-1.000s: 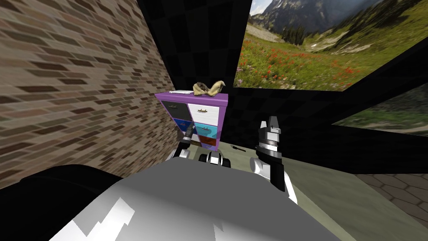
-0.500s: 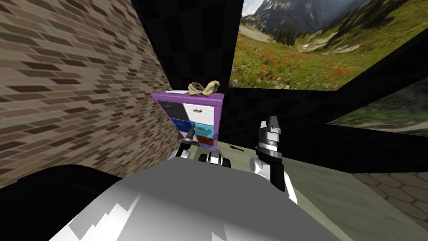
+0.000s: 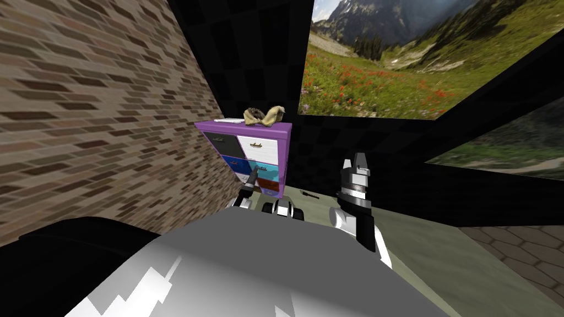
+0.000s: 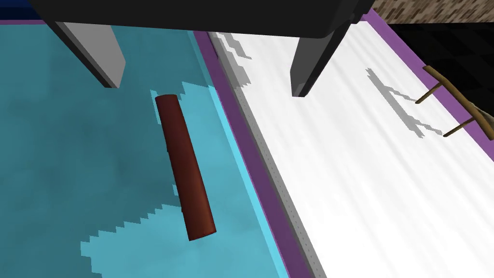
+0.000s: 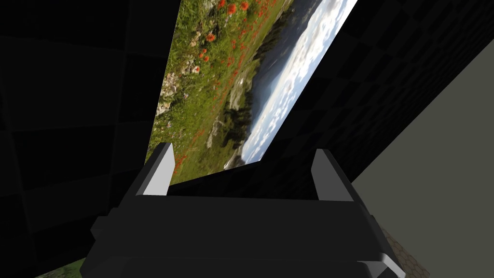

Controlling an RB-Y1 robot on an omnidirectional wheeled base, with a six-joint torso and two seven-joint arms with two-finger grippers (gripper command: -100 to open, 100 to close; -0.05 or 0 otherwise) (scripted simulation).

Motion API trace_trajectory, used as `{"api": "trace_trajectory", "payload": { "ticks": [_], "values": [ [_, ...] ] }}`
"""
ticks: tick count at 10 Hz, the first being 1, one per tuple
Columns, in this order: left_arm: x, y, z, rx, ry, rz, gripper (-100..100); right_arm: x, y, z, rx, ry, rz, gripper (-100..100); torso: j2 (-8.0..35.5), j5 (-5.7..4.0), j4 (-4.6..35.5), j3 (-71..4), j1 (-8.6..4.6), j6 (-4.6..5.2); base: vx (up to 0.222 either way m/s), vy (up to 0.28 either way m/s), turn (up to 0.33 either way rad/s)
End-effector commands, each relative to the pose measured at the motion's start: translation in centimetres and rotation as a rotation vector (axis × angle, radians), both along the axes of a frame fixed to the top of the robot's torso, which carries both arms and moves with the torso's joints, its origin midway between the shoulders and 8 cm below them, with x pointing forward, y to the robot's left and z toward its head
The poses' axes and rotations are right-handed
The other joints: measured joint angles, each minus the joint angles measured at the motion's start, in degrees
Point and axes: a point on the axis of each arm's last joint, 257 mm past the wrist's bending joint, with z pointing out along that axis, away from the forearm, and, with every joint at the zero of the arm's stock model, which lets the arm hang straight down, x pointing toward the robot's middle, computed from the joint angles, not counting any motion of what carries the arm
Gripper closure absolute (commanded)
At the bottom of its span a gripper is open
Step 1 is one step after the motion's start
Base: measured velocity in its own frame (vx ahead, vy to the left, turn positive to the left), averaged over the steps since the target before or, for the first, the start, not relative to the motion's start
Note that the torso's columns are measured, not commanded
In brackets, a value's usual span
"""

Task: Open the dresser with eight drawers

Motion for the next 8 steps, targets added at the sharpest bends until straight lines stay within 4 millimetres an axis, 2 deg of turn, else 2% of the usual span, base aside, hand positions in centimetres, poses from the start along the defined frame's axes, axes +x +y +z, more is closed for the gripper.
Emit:
{"api": "trace_trajectory", "payload": {
  "ticks": [1, 6, 8],
  "values": [
    [0.1, -0.4, -1.7, -0.018, 0.027, 0.008, -100, 0.0, 0.0, 0.0, 0.0, 0.0, 0.0, 0, 0.0, 0.0, 0.0, 0.0, 0.03, 0.0, 0.005, -0.073, -0.004],
    [0.4, -2.2, -3.9, -0.096, 0.056, 0.032, -100, 0.0, 0.0, 0.0, 0.0, 0.0, 0.0, 0, 0.0, 0.03, 0.0, 0.0, 0.12, 0.0, 0.0, -0.054, -0.003],
    [0.6, -1.9, -3.1, -0.086, 0.054, 0.033, -100, 0.0, 0.0, 0.0, 0.0, 0.0, 0.0, 0, 0.0, 0.03, 0.0, 0.0, 0.14, -0.01, 0.032, -0.005, -0.009]
  ]
}}
